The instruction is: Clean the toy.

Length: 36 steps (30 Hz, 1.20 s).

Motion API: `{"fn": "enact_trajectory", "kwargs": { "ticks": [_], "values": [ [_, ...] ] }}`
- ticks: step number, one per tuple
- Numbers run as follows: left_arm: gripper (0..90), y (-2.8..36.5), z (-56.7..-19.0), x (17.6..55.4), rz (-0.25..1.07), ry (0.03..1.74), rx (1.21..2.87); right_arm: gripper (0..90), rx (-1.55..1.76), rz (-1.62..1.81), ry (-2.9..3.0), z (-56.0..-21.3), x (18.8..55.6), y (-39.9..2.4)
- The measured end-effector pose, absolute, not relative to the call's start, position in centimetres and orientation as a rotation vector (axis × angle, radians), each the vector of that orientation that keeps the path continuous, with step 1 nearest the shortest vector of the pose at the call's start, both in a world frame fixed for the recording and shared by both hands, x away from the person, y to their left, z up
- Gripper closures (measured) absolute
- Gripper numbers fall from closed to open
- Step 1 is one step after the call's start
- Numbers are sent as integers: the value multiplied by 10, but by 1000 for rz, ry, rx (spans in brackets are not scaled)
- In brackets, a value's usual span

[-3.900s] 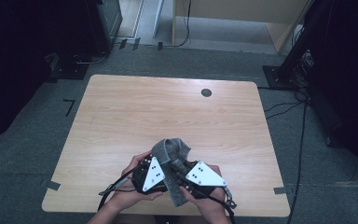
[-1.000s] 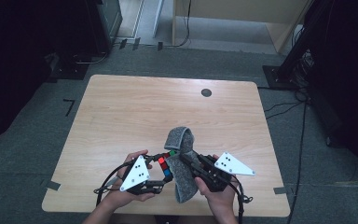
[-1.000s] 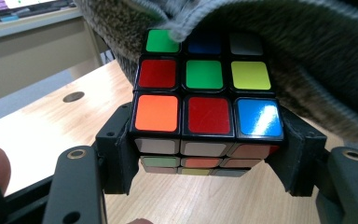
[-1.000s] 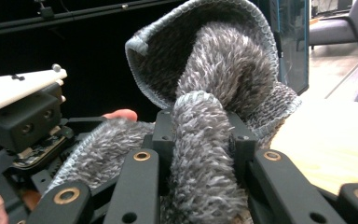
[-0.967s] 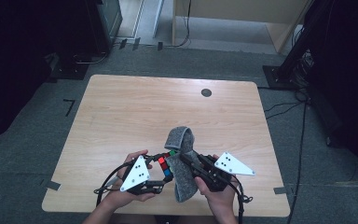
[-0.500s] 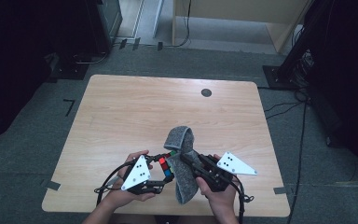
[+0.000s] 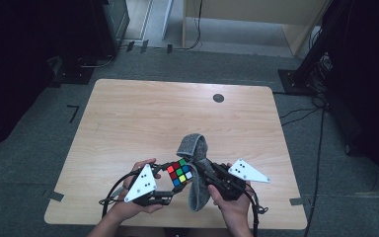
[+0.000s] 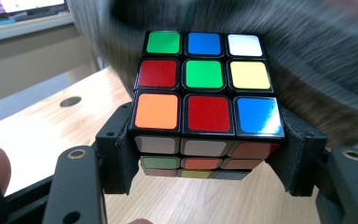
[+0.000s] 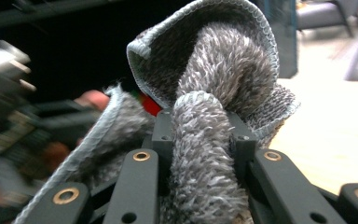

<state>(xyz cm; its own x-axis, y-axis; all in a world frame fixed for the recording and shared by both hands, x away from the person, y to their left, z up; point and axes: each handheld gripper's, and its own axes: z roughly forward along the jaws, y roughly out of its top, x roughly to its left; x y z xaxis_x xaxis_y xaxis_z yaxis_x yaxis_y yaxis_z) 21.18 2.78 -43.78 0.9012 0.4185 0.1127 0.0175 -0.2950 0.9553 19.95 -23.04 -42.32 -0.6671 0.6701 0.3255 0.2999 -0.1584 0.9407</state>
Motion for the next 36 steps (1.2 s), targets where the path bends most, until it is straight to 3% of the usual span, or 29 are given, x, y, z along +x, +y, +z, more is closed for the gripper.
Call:
{"fn": "enact_trajectory", "kwargs": {
  "ticks": [36],
  "values": [
    [343,27,-434,208,399,319,1821,718,1102,1869,1817,-425,199,-229]
  ]
}}
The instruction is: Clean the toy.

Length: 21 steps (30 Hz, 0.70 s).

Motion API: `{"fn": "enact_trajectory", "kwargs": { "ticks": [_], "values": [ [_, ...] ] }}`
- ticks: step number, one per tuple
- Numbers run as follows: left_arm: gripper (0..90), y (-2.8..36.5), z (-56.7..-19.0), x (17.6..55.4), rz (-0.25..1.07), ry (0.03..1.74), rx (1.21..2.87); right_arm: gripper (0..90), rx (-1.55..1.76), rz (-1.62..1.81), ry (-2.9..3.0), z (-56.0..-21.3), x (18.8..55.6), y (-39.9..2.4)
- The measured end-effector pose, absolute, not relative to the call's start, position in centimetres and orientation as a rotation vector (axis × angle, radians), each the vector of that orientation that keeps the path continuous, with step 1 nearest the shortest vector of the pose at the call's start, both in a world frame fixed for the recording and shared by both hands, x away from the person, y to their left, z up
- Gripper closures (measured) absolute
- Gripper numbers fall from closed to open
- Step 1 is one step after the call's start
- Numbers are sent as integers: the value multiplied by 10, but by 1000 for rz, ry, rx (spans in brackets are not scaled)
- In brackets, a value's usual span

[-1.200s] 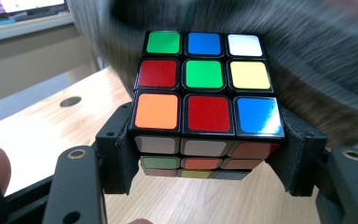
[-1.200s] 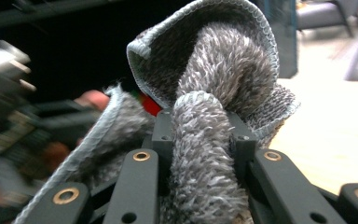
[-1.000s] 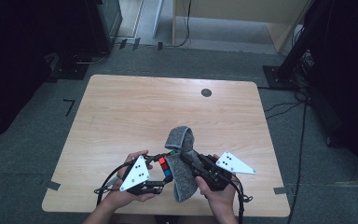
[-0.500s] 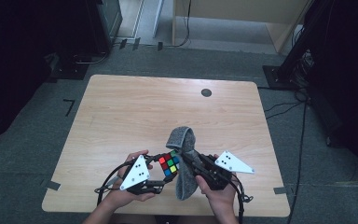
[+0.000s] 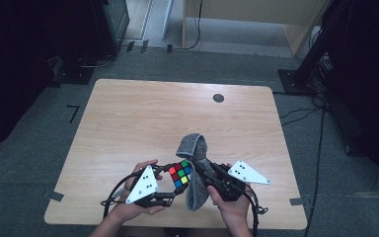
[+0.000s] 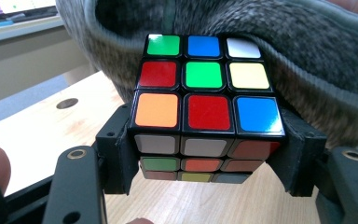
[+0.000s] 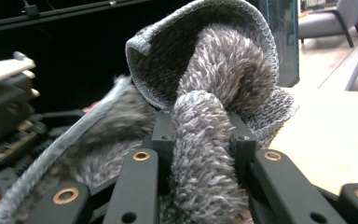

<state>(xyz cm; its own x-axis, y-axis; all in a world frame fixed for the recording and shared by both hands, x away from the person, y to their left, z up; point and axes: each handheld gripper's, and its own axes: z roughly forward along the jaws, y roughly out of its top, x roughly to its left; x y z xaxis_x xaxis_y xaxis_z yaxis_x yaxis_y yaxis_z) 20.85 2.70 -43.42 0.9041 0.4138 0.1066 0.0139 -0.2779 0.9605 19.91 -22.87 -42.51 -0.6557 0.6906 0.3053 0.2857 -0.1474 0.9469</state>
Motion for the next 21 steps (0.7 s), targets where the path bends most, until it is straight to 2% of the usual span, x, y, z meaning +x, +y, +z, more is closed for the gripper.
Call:
{"fn": "enact_trajectory", "kwargs": {
  "ticks": [11,21],
  "values": [
    [343,36,-430,213,367,344,1780,718,1186,1775,1870,-436,207,-229],
    [343,26,-439,212,400,335,1860,718,1102,1857,1834,-419,196,-225]
  ]
}}
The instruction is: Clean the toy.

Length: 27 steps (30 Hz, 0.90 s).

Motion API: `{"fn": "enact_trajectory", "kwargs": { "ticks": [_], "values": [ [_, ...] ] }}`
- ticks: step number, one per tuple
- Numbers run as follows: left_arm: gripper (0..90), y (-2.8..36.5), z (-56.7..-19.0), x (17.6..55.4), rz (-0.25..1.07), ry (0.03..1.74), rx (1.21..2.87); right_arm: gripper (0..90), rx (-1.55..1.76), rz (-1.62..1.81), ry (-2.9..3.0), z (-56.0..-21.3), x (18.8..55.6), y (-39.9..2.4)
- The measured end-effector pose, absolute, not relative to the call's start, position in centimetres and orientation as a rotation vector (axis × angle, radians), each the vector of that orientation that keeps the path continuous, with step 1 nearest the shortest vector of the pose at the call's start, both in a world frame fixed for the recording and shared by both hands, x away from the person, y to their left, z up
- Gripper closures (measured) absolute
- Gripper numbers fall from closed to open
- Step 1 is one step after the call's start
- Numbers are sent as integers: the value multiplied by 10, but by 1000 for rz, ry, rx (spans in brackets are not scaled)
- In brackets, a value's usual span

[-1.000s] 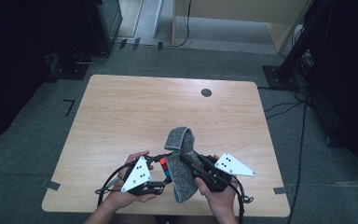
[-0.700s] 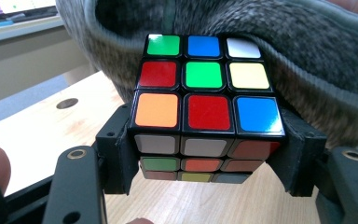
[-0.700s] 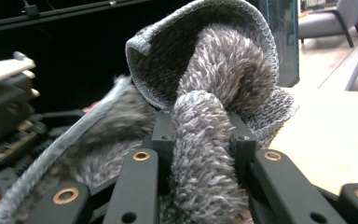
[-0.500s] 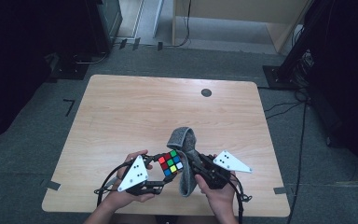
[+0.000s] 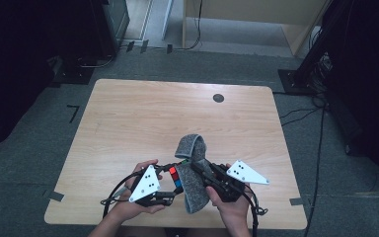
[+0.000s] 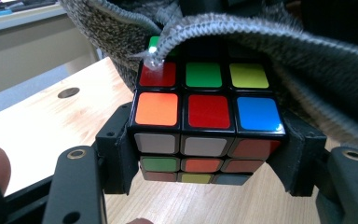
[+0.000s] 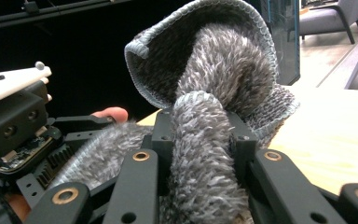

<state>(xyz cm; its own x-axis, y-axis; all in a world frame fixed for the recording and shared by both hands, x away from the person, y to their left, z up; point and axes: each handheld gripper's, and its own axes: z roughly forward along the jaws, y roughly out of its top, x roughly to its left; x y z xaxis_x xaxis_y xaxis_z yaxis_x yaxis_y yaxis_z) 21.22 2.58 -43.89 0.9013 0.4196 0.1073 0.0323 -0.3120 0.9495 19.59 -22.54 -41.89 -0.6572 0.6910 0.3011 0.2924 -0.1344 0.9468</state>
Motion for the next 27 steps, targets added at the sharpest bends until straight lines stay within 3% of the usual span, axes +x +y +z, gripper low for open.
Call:
{"fn": "enact_trajectory", "kwargs": {
  "ticks": [10,17,27],
  "values": [
    [343,41,-430,218,345,376,1761,719,1218,1788,1877,-442,209,-228],
    [343,28,-442,215,392,340,1865,718,1171,1852,1858,-430,202,-226],
    [343,34,-430,211,376,344,1782,717,1189,1801,1865,-436,205,-227]
  ]
}}
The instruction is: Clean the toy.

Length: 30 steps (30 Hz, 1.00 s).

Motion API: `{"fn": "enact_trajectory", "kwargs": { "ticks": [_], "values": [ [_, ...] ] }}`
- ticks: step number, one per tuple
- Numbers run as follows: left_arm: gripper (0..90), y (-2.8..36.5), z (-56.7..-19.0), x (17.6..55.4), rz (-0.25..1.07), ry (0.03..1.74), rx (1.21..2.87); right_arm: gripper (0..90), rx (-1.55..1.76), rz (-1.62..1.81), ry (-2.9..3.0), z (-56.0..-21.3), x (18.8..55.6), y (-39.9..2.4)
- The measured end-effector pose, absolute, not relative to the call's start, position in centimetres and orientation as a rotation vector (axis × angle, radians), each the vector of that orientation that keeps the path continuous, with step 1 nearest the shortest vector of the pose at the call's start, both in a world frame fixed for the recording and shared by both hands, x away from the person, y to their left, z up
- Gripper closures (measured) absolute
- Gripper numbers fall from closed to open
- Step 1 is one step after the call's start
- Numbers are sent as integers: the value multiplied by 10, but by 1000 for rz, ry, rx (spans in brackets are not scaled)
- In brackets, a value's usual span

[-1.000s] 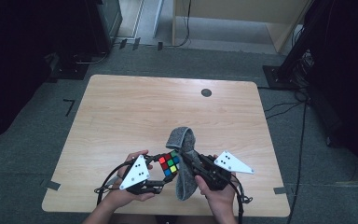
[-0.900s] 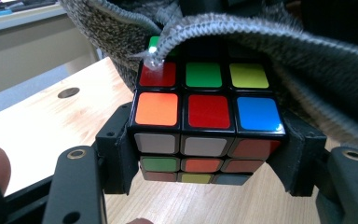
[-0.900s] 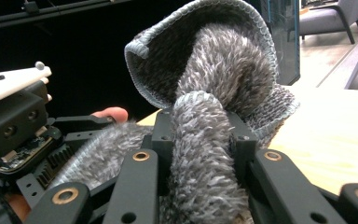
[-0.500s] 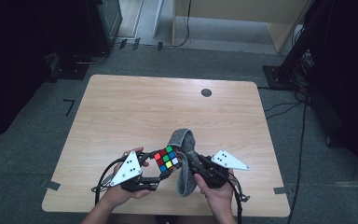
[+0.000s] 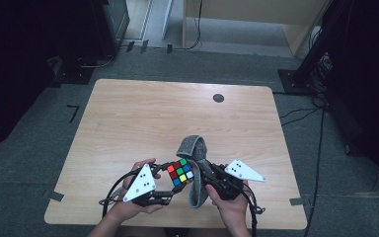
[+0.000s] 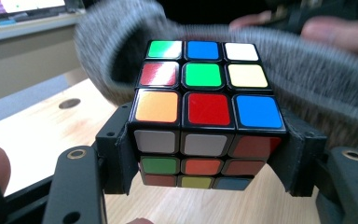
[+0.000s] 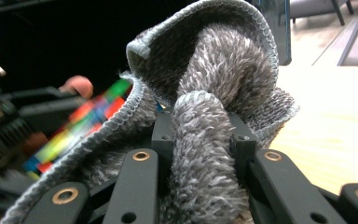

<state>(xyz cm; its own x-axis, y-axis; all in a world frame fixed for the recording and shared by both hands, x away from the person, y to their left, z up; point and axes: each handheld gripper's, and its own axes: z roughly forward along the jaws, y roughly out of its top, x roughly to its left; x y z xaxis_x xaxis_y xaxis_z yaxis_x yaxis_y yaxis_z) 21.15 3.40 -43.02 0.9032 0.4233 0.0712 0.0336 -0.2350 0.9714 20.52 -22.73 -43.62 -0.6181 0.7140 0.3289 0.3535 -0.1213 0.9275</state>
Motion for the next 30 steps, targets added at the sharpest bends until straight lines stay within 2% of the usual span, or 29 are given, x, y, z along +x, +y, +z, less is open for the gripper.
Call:
{"fn": "enact_trajectory", "kwargs": {
  "ticks": [7,12,16,24,30],
  "values": [
    [343,39,-433,217,391,374,1786,720,1183,1789,1869,-430,200,-223],
    [342,29,-436,210,427,337,1816,719,1136,1830,1833,-419,194,-222],
    [343,29,-431,206,427,317,1793,719,1164,1829,1830,-424,199,-227],
    [343,45,-423,216,375,411,1681,718,1191,1725,1920,-442,208,-224],
    [342,62,-420,226,340,584,1509,720,1112,1817,1992,-447,207,-213]
  ]
}}
